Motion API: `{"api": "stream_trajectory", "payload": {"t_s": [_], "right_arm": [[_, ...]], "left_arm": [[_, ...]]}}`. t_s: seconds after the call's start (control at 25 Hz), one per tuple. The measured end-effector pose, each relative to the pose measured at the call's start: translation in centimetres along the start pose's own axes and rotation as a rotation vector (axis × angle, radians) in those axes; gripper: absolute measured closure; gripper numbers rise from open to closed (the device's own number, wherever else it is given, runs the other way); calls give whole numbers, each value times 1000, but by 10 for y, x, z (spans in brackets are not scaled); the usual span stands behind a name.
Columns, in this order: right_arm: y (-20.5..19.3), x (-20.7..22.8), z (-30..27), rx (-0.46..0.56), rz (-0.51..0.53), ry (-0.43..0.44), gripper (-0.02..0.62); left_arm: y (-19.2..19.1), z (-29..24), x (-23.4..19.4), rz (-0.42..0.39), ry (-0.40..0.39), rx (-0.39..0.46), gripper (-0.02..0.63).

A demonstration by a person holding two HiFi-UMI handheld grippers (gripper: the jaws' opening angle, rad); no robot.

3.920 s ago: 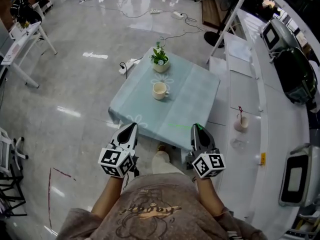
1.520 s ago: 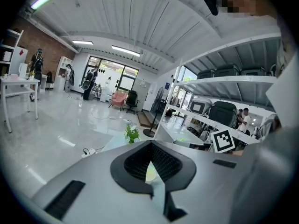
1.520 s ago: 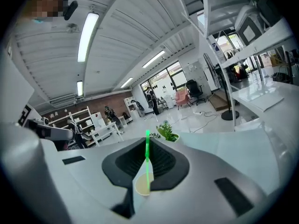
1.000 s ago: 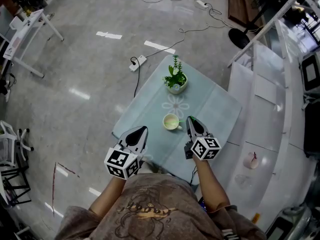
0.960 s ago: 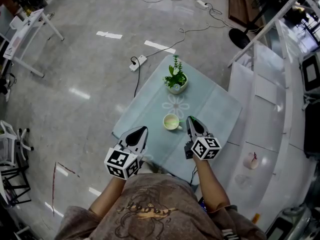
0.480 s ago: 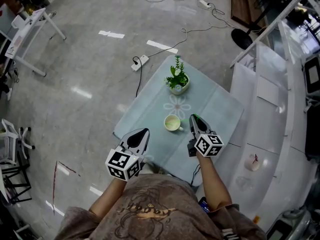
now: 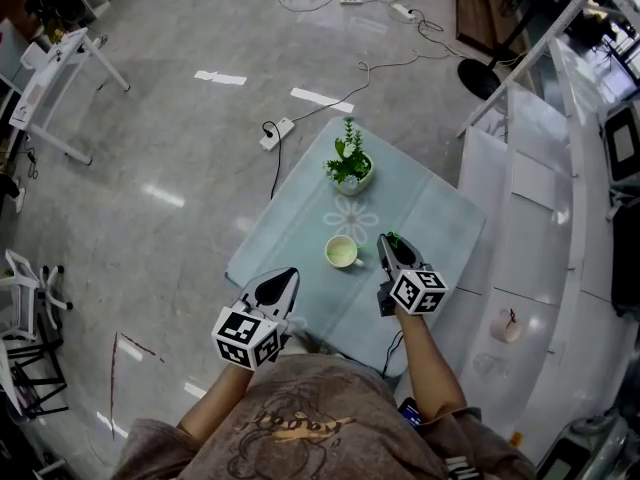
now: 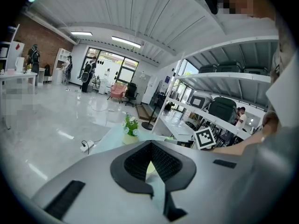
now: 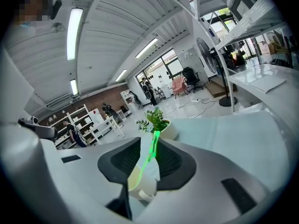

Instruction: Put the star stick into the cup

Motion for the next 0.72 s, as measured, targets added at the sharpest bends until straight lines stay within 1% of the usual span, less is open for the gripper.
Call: {"api": "stream_trajectory", "payload": {"t_s": [0.08, 0.36, 0.6, 0.72], "right_arm": [[2, 3, 3, 1, 2, -10, 480], [15, 14, 28, 36, 8, -47, 465], [35, 11, 61, 100, 21, -71, 463], [44, 5, 78, 122, 40, -75, 462]], "left_arm": [[0, -2, 4, -5, -12, -4, 586], [6, -11, 21, -21, -60, 3, 586], [14, -19, 37, -36, -99, 18, 586], [23, -24, 45, -36, -112, 31, 586]]}}
Point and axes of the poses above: the fingertips, and each gripper's own axes: z backward along the fingers, x to its right, y out of its top, the point moved 1 cm from there along z, backward along the fingers, and after that the axes turned 10 degrees about y, right-handed, at the moved point
